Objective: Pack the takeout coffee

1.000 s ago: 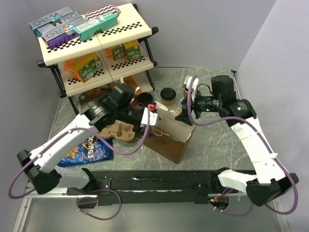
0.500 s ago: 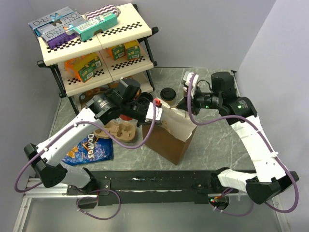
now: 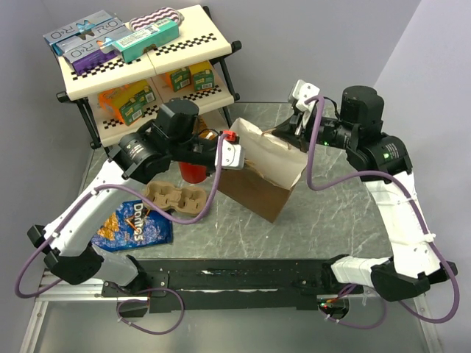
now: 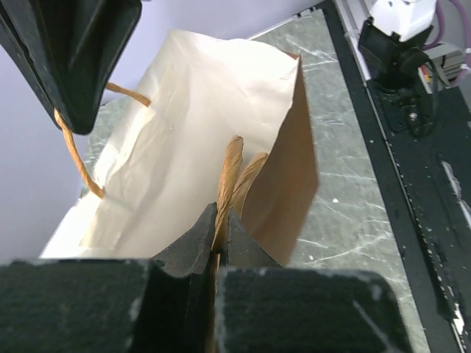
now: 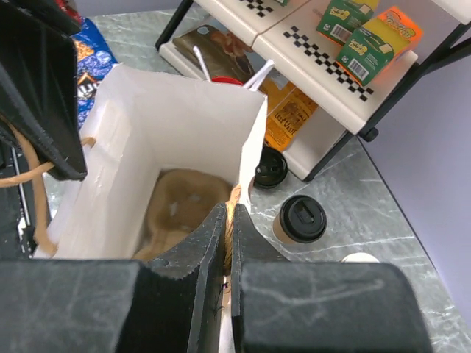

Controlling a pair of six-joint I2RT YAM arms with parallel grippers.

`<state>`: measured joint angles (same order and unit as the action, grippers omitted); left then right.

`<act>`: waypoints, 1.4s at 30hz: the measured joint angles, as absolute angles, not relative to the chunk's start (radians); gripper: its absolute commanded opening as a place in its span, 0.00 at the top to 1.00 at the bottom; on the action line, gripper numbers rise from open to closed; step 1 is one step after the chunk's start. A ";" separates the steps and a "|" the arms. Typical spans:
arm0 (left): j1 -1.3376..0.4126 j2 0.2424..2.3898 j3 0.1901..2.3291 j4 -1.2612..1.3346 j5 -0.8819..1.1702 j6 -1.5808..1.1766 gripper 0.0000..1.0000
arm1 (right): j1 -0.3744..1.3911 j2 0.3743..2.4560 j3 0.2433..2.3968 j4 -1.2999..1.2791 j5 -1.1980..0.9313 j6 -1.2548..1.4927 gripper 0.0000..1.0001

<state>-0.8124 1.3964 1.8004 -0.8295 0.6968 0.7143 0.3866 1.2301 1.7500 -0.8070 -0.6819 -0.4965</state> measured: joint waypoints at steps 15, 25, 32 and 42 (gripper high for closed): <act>-0.812 1.427 1.805 -0.830 0.671 0.713 0.99 | 0.387 1.263 1.754 -0.804 -0.673 -0.507 0.94; -0.798 1.430 1.757 -0.816 0.654 0.709 0.27 | 0.387 1.258 1.694 -0.792 -0.665 -0.509 0.54; -0.731 1.447 1.602 -0.673 0.604 0.548 0.01 | 0.374 1.268 1.560 -0.762 -0.580 -0.486 0.00; -0.657 1.338 1.597 -0.594 0.596 0.447 0.01 | 0.356 1.142 1.559 -0.742 -0.539 -0.472 0.00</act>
<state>-0.6571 1.3380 1.5970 -0.5941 0.5964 0.4465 0.3557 1.1423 1.5589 -0.7418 -0.5388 -0.4717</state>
